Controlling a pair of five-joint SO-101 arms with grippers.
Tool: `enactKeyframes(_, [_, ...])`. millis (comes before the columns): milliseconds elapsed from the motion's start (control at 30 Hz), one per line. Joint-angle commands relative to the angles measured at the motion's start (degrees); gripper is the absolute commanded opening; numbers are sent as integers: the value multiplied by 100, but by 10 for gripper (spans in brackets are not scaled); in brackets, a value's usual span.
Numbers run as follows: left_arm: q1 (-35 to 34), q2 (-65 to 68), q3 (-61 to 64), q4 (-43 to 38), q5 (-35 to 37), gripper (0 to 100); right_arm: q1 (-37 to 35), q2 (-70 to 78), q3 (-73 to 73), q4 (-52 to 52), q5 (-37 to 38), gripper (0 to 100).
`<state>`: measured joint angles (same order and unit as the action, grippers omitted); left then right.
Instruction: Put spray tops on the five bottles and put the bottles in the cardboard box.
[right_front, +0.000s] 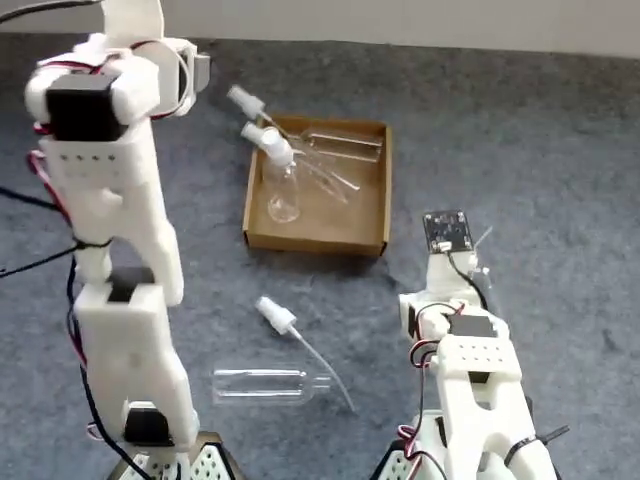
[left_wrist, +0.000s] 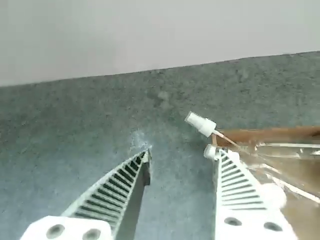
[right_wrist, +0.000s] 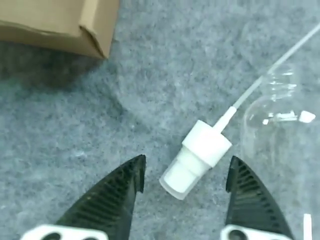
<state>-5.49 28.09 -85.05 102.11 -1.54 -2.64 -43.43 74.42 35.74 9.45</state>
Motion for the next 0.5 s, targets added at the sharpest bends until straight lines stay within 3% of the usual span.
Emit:
enactKeyframes(0, [268,-2018,2791,35,-167,164,57,-110,-40,-101,62,221])
enactKeyframes(67, [585,-2879,4444,18,-484,165,57,-110,-40,-101,62,221])
enactKeyframes(133, [848,-3626,6018,-510,-651,165,57,-119,-40,-101,62,221])
enactKeyframes(333, [1138,-5402,10255,-4088,-624,232,57,-127,-40,-101,62,221])
enactKeyframes(467, [1385,-5912,11793,-5407,-624,235,57,-127,-40,-101,62,221])
